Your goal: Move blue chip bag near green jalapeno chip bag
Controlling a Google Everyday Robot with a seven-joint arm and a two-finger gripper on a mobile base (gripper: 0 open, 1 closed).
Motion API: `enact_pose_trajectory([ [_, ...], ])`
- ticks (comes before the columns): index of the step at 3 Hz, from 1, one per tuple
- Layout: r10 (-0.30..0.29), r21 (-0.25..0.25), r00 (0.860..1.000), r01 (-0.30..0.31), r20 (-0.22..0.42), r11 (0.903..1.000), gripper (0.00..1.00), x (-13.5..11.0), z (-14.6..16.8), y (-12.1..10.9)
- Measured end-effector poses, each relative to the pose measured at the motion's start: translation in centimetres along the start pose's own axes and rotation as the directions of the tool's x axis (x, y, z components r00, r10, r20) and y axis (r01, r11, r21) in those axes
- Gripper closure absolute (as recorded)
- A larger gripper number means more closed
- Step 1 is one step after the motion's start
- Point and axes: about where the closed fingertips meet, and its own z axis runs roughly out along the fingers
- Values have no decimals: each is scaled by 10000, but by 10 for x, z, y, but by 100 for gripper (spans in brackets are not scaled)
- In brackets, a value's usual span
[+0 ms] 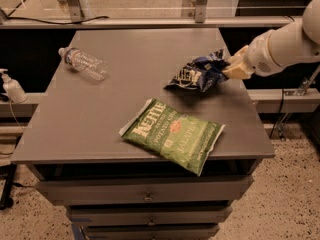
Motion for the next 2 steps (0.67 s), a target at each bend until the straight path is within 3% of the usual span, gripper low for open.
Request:
enact_pose_trajectory([
  [1,-62,-120,9996,58,-275,9999,100,21,-18,21],
  [2,-232,-408,9995,223,-224,9989,100,22,-28,39],
])
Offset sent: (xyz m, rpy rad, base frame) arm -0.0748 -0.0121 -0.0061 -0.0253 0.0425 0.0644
